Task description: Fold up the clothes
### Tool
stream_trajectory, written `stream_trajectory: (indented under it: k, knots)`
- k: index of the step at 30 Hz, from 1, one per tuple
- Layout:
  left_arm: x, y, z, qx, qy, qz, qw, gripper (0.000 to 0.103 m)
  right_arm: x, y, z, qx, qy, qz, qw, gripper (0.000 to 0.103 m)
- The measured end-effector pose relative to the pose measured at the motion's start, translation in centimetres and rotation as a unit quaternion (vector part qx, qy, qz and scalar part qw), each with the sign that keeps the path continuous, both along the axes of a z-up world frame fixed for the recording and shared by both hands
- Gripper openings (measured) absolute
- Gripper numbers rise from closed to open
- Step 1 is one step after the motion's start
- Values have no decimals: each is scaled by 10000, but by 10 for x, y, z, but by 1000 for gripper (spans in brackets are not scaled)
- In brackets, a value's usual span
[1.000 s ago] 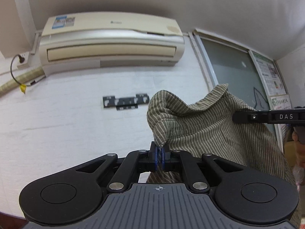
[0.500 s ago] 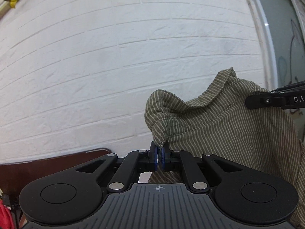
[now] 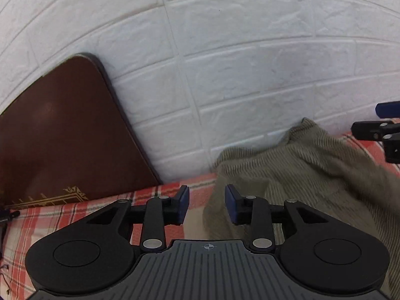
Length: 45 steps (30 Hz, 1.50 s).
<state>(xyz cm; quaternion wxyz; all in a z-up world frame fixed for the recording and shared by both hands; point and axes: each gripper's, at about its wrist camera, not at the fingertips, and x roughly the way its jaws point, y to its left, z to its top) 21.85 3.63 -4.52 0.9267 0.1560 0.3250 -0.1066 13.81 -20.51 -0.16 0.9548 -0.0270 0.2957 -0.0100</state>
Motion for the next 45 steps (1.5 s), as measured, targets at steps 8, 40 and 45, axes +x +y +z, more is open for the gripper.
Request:
stream_trajectory:
  k: [8,40,45]
  knots:
    - [-64,99,-4,-400,460,-83,9981,56,-119,-41,8,547,159,356,9977,71]
    - [-152,90,-35,-1095,1106,-614,9859,60,-287,-145,47,337,-146,-1461,9886,6]
    - [-142,95,-40,-1182,1234,-496,9841,62,-241,-196,-17,107,828,-2297,9697,13]
